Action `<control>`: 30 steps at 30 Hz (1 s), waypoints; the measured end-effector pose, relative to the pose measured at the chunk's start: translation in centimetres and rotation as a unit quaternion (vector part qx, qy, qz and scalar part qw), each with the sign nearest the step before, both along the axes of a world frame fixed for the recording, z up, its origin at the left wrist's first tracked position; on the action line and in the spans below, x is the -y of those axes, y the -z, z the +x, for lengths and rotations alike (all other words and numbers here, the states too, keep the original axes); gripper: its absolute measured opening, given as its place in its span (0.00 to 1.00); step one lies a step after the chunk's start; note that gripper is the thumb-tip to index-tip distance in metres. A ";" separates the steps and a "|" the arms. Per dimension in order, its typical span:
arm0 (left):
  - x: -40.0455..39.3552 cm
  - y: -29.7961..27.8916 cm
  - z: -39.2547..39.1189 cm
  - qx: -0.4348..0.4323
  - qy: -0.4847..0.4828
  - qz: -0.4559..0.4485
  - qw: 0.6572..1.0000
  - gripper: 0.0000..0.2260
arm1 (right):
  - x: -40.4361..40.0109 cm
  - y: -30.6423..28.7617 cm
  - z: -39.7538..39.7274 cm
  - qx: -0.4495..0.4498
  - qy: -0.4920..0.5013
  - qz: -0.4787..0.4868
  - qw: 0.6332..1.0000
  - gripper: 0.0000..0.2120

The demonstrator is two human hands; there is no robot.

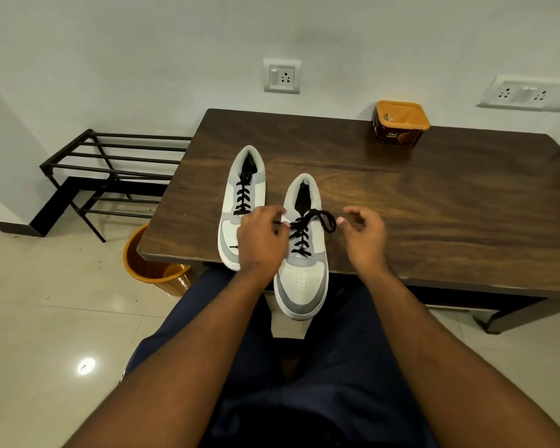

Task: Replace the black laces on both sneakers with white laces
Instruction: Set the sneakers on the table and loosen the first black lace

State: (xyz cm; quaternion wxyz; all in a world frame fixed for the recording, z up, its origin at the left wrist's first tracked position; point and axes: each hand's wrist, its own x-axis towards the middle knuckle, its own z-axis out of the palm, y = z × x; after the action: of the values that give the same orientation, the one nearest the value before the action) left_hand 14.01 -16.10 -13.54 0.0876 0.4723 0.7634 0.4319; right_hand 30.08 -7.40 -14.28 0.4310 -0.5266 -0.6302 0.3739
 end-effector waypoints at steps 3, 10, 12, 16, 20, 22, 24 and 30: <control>-0.6 0.2 1.4 -0.043 0.026 -0.079 0.996 0.08 | 0.8 -0.4 -1.6 0.023 -0.065 0.003 0.998 0.05; 0.1 1.5 2.2 -0.022 0.031 -0.084 0.996 0.06 | 1.7 2.0 -3.0 -0.030 -0.084 -0.111 0.990 0.07; 0.1 1.9 2.0 0.025 0.028 -0.083 0.996 0.06 | 1.7 2.3 -3.0 -0.030 -0.081 -0.123 0.989 0.09; 0.0 1.8 2.1 0.008 0.058 -0.101 0.993 0.08 | 1.9 2.3 -2.7 0.014 -0.101 -0.101 0.990 0.12; 1.7 1.7 3.1 -0.011 0.075 -0.091 0.993 0.10 | 1.8 1.4 -2.2 0.129 -0.132 -0.043 0.982 0.12; 3.0 2.7 3.4 -0.008 0.079 -0.080 0.994 0.10 | 1.5 1.5 -2.1 0.130 -0.133 -0.051 0.981 0.11; 4.3 3.8 3.6 -0.017 0.084 -0.062 0.994 0.10 | 1.3 1.6 -2.2 0.119 -0.129 -0.069 0.982 0.11; 6.0 4.0 3.4 -0.093 0.142 0.000 0.986 0.11 | 1.6 1.9 -2.4 0.007 -0.089 -0.135 0.987 0.08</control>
State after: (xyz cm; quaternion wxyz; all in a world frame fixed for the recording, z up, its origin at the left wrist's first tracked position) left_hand 17.43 -22.09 -17.54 0.0769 0.6139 0.6934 0.3694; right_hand 27.66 -9.02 -16.21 0.3162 -0.5245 -0.6212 0.4889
